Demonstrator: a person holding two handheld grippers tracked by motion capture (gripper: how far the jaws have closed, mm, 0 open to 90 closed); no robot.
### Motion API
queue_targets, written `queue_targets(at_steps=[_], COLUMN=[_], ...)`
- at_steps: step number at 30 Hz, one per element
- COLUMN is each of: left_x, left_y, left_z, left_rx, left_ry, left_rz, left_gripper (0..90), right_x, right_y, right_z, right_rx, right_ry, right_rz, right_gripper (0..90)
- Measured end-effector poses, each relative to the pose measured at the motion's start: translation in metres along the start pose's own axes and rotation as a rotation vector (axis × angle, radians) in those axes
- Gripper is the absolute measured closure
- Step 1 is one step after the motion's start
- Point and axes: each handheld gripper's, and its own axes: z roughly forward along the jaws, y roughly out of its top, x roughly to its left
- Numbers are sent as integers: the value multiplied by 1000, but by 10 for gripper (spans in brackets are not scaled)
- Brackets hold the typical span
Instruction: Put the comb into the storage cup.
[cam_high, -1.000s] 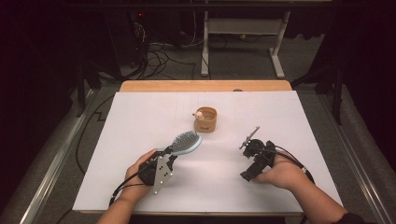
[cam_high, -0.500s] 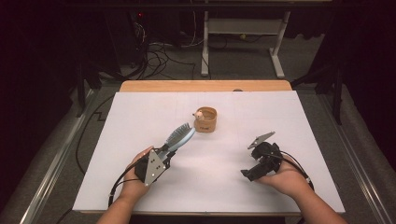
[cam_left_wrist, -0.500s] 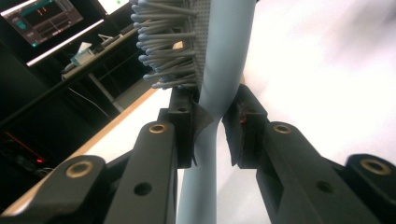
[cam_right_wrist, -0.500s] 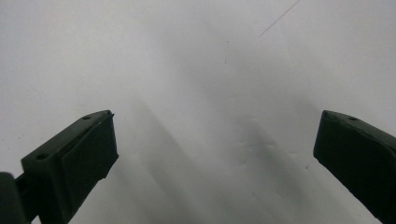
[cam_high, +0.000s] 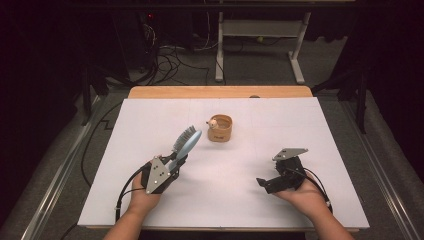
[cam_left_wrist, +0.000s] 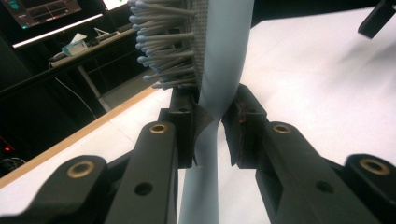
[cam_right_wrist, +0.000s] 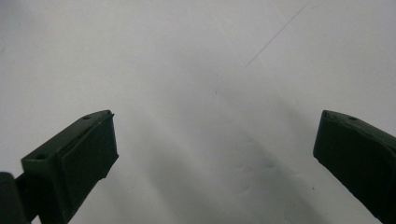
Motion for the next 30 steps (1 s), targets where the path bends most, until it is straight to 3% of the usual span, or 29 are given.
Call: queue_targets(at_steps=[7, 18, 30], left_x=[6, 13, 18], left_y=[0, -2, -2], left_z=[-2, -4, -6], left_rx=[-18, -61, -110], left_ry=[-19, -89, -160], left_rz=[-62, -173, -273], left_gripper=[748, 749, 749], right_x=[1, 0, 4], right_y=[-5, -15, -22], right_z=[1, 1, -4], right_rx=[-96, -248, -337], right_ry=[4, 5, 4], right_rz=[37, 94, 95], right_gripper=[1, 3, 1])
